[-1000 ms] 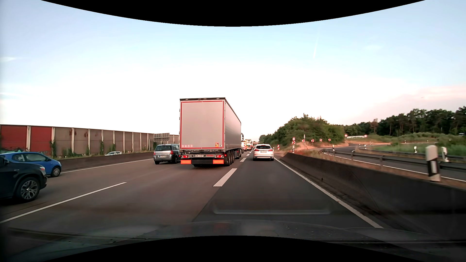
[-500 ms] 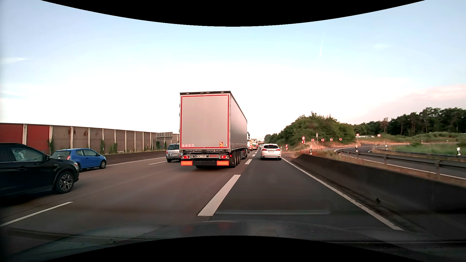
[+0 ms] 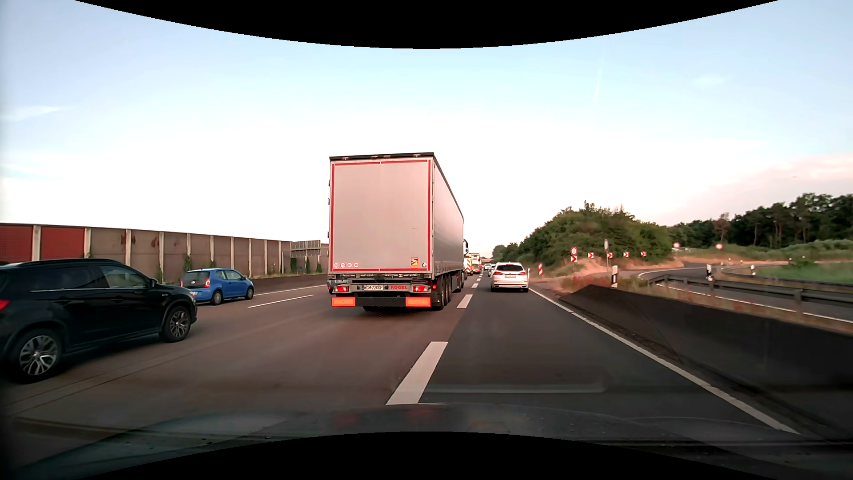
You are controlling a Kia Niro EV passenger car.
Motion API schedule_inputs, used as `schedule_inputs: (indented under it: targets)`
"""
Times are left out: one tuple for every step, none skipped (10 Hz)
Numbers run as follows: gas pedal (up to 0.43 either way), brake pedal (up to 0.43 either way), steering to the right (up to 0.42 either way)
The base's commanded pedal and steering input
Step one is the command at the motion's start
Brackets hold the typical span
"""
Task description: Follow the waypoints while adhering to traffic rules and regulations
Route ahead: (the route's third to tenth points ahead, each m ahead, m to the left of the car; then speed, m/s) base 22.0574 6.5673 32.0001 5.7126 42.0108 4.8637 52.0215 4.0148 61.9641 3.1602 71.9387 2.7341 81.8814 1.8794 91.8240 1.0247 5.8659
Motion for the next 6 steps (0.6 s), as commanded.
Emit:
schedule_inputs:
  targets:
    - [0.0,0.171,-0.036]
    - [0.0,0.177,-0.036]
    - [0.0,0.183,-0.036]
    - [0.0,0.189,-0.036]
    - [0.0,0.201,-0.036]
    - [0.0,0.207,-0.036]
